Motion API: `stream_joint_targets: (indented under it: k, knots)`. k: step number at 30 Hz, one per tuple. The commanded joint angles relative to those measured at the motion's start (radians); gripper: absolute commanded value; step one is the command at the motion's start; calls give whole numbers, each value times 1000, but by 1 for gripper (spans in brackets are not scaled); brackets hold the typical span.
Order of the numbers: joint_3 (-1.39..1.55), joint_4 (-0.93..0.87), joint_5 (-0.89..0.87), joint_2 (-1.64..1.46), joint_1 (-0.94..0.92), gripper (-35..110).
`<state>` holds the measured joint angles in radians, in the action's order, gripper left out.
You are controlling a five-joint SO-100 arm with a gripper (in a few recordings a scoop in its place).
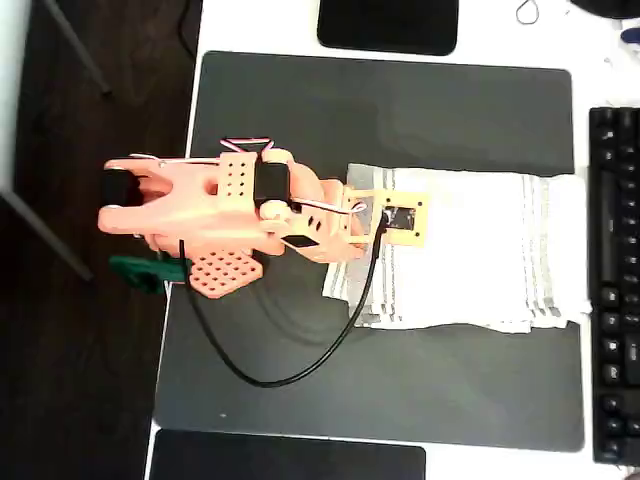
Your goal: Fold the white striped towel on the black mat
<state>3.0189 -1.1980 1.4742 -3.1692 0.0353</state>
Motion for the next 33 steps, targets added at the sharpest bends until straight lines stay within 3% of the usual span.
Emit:
stream_joint_targets:
  k: [1,33]
  knots:
    - [-5,-57,-9,-23,6,0]
    - [95,-126,52,-164,-18,0]
